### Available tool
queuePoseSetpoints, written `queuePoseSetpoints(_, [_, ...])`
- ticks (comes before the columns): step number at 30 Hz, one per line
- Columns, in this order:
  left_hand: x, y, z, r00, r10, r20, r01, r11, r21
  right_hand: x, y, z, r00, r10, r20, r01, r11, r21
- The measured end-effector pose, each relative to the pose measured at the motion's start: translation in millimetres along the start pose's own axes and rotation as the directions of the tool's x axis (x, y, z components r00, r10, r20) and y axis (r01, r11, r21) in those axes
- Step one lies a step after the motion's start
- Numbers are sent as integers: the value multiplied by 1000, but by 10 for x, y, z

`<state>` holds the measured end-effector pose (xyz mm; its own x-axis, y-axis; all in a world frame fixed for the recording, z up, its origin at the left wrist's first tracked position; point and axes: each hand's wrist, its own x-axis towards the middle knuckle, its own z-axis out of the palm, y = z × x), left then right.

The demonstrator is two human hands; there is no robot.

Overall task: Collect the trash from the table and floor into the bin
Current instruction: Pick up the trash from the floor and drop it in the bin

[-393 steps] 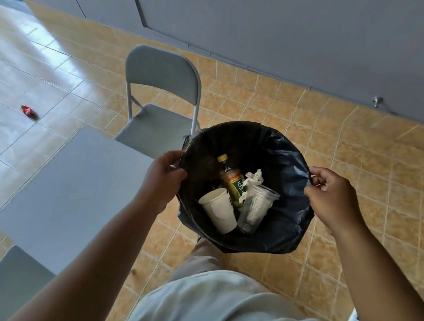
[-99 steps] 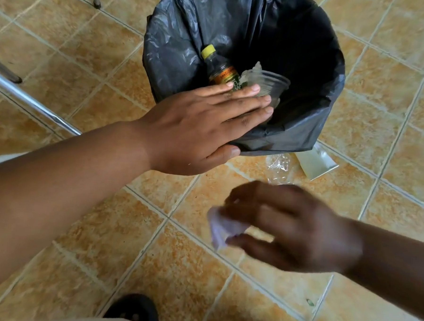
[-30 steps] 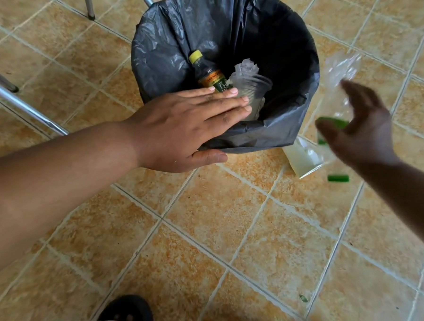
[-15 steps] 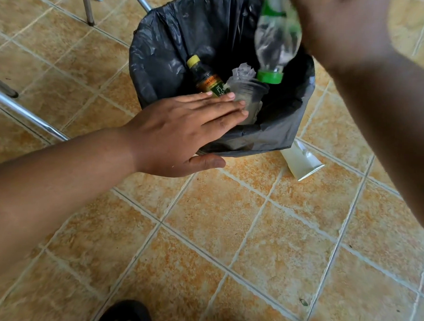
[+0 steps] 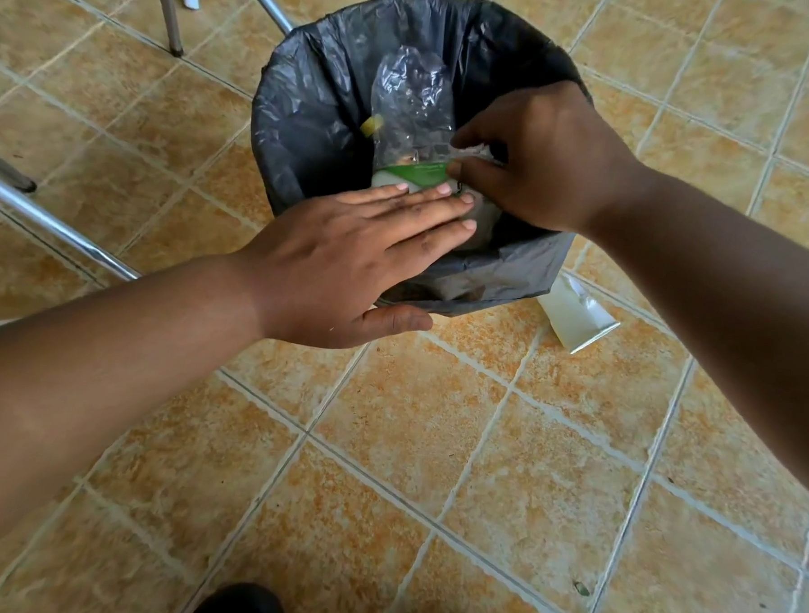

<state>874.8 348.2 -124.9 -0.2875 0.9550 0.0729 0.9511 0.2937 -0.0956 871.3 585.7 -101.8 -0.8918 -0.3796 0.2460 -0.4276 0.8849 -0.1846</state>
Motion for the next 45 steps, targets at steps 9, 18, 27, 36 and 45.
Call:
queuePoseSetpoints(9, [-11,-4,15,1000,-1,-4,1,1000,-14,-411,541,95,640,584,-499,-248,772,585])
queuePoseSetpoints(18, [-9,2,17,1000,-4,7,4,1000,-14,-1355,892,1026,677,660,326,-691,722,-26])
queuePoseSetpoints(27, [-9,8,9,1000,-12,20,13,1000,-20,-1586,837,1217,683,590,432,-603,788,-123])
queuePoseSetpoints(36, [-9,3,20,1000,-13,23,14,1000,-20,-835,1011,278,775,556,-301,-537,830,151])
queuePoseSetpoints(45, [-13,9,19,1000,-15,19,15,1000,-25,-81,358,-307,774,283,-566,-102,938,331])
